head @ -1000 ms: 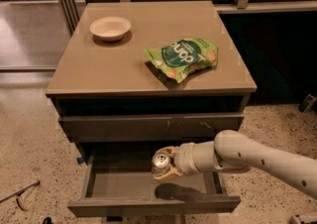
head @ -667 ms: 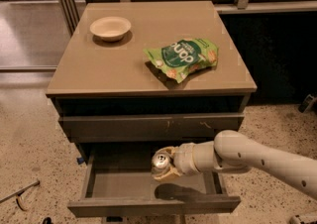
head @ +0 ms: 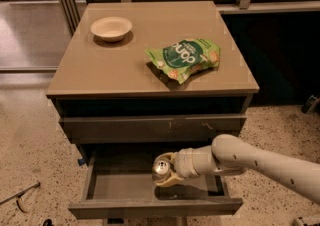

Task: Place 7up can into middle drawer

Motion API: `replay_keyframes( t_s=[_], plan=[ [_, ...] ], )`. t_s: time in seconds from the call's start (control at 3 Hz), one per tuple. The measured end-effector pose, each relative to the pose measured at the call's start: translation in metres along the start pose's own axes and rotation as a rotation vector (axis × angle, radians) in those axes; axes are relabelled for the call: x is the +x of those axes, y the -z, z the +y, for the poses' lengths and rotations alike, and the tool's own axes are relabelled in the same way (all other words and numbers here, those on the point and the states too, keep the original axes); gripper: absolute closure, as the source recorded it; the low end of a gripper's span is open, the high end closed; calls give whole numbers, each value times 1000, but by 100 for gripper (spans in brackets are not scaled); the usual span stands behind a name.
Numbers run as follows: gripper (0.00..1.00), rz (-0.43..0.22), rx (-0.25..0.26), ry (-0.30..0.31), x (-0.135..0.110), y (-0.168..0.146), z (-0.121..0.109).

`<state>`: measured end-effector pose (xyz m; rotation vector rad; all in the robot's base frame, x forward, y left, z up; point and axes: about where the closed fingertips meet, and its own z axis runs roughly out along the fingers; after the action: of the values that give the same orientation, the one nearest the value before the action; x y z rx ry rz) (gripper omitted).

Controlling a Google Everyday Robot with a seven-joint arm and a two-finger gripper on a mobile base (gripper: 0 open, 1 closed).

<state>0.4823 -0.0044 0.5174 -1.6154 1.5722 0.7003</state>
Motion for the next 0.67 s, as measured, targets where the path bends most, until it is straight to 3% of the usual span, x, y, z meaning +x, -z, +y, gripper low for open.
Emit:
replay_keyframes(
  t_s=[0.67],
  plan=[
    [100,20,-30,-1,36,-24,-6]
  ],
)
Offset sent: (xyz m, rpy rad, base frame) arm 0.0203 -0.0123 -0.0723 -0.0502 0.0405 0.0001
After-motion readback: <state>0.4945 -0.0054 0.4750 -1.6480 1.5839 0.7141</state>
